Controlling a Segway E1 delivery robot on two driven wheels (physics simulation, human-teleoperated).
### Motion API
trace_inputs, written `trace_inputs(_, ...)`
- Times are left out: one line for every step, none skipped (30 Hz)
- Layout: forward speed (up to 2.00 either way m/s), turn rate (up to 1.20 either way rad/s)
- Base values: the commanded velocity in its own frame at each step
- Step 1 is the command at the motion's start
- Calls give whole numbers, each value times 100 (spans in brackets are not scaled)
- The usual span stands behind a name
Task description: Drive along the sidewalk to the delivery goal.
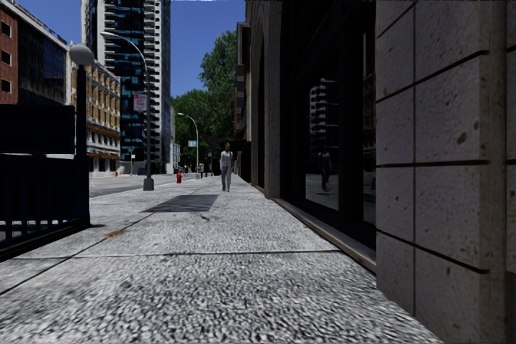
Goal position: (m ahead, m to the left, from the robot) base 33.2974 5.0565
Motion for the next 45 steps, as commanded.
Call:
trace_inputs(120,49)
trace_inputs(120,49)
trace_inputs(119,49)
trace_inputs(119,49)
trace_inputs(119,49)
trace_inputs(119,49)
trace_inputs(119,49)
trace_inputs(119,49)
trace_inputs(119,49)
trace_inputs(119,49)
trace_inputs(119,49)
trace_inputs(119,49)
trace_inputs(119,49)
trace_inputs(119,49)
trace_inputs(119,49)
trace_inputs(119,49)
trace_inputs(119,49)
trace_inputs(119,49)
trace_inputs(119,49)
trace_inputs(119,49)
trace_inputs(119,49)
trace_inputs(119,49)
trace_inputs(119,49)
trace_inputs(119,49)
trace_inputs(119,49)
trace_inputs(119,49)
trace_inputs(119,28)
trace_inputs(119,14)
trace_inputs(119,14)
trace_inputs(119,10)
trace_inputs(119,9)
trace_inputs(119,8)
trace_inputs(119,8)
trace_inputs(119,8)
trace_inputs(119,11)
trace_inputs(119,12)
trace_inputs(119,12)
trace_inputs(119,12)
trace_inputs(119,12)
trace_inputs(119,6)
trace_inputs(119,0)
trace_inputs(119,0)
trace_inputs(119,0)
trace_inputs(119,0)
trace_inputs(119,0)
